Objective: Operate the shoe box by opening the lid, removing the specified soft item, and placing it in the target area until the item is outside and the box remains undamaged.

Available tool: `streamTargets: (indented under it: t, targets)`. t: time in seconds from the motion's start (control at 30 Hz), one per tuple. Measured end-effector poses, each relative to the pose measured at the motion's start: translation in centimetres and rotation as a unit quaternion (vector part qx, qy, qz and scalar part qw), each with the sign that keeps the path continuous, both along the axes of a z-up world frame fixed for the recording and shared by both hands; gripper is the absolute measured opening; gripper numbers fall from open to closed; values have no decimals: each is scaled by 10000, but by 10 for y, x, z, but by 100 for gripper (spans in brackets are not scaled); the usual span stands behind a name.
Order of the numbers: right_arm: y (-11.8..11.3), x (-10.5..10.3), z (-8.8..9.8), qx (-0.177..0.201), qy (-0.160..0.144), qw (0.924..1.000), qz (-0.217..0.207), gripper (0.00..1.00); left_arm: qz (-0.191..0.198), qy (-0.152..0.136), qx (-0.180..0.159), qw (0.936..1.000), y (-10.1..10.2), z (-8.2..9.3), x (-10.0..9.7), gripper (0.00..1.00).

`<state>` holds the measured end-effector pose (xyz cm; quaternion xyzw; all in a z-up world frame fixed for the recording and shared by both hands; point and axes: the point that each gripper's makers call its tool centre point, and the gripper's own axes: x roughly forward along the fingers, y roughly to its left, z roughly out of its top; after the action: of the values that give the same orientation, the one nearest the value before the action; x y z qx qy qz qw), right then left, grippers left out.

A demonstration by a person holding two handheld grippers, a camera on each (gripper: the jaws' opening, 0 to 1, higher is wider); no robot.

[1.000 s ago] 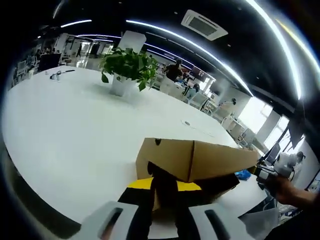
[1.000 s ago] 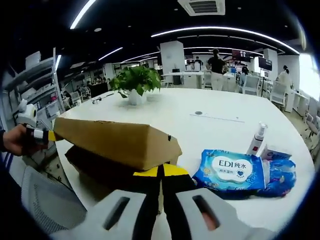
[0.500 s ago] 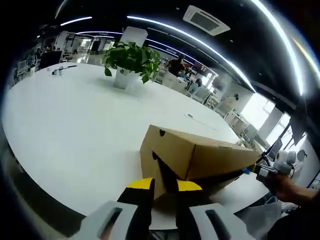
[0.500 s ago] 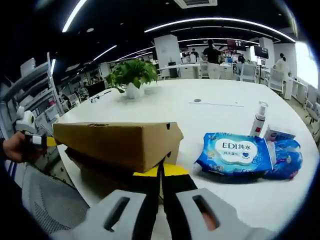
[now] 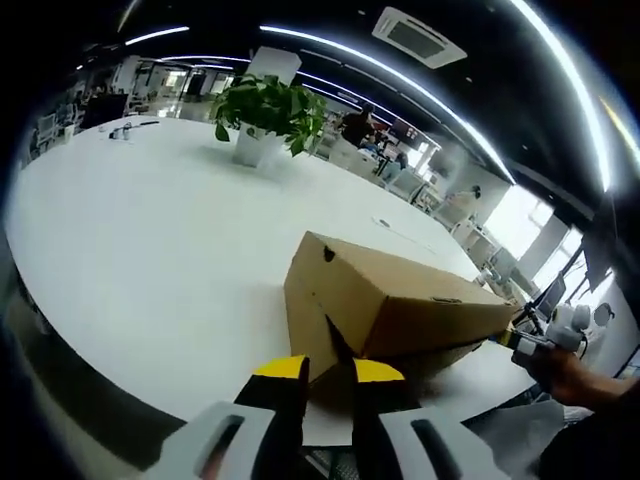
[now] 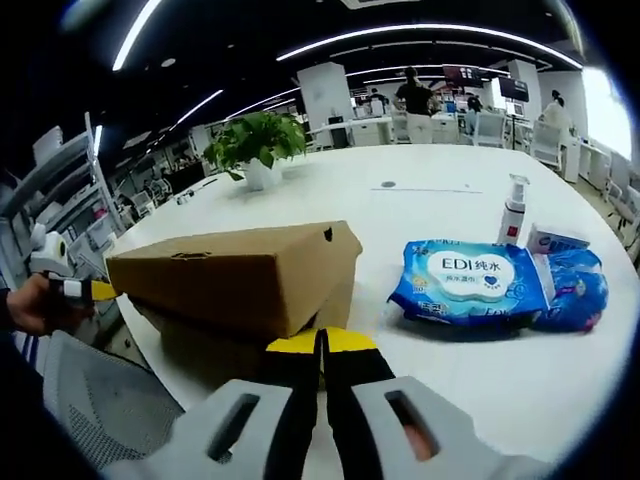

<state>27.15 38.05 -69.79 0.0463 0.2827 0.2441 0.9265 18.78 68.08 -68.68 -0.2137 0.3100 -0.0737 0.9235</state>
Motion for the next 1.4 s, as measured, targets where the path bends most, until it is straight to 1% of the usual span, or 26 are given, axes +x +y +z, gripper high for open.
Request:
streamTargets:
  t: [0.3,0.43,0.73,1.0,1.13,1.2,1.3,1.4]
  targets:
    - [-2,-5,-7,28,81,9999,-57,0,-73,40,-9,10000,-1,-3,-2,16]
    - [-3,-7,-10,46,129,9999,-65,0,-117,68,-4,9999,-1,-8,-4,16]
    - [-3,-13,-18,39,229,9997,-58,0,-75,110,-34,9999,2,-13,-7,16]
    - [-6,-17,-23,51,335,9994,-71,0,-54,112,-51,9999,2,-13,-11,16]
    - [-14,-19,-21,82,349,9993,-130,0,-134,120,41,9998,1,-11,-12,16]
    - [-18,-19,-19,128,365,9991,-173,0,-136,108,36,9998,0,-7,-12,16]
    - [-24,-19,-10,196,329,9990,-227,0,-58,45,-20,10000,4,-1,-9,16]
    - [-26,-19,2,316,309,9988,-209,3,22,-34,-78,10000,8,8,-5,18]
